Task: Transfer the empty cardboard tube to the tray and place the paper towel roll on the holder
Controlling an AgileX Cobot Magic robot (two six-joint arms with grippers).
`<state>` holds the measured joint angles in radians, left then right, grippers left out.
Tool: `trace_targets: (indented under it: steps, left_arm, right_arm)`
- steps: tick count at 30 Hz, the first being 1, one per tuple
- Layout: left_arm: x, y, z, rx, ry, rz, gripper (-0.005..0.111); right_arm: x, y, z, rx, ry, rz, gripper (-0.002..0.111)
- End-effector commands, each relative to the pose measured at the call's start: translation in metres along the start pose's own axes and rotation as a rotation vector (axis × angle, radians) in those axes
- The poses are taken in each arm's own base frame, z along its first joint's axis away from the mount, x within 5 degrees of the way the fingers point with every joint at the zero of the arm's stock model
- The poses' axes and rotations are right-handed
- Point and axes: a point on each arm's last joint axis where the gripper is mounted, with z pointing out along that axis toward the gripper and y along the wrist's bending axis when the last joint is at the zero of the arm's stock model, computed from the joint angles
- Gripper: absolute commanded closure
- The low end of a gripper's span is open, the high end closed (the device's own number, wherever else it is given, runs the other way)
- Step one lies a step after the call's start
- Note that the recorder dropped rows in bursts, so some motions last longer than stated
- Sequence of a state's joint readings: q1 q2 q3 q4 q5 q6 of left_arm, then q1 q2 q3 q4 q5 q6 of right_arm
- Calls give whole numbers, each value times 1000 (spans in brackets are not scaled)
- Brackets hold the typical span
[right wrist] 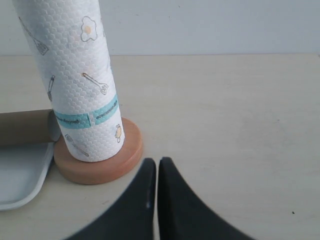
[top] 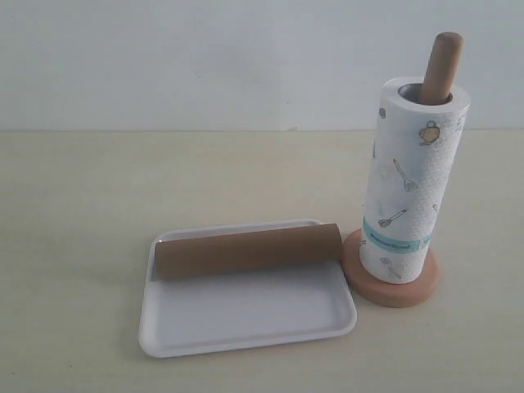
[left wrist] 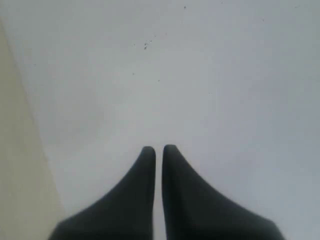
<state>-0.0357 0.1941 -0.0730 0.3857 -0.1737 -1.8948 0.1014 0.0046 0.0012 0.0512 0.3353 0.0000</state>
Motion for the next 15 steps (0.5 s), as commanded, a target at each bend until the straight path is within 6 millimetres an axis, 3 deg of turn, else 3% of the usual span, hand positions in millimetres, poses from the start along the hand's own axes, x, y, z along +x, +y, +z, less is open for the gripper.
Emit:
trace_targets:
  steps: [1, 15]
  left_arm:
    - [0, 4, -10, 77, -18, -92, 103]
    - [0, 18, -16, 27, -33, 14, 103]
  right_arm:
    - [-1, 0, 0, 4, -10, -7, 107]
    - [-1, 0, 0, 4, -10, -7, 107]
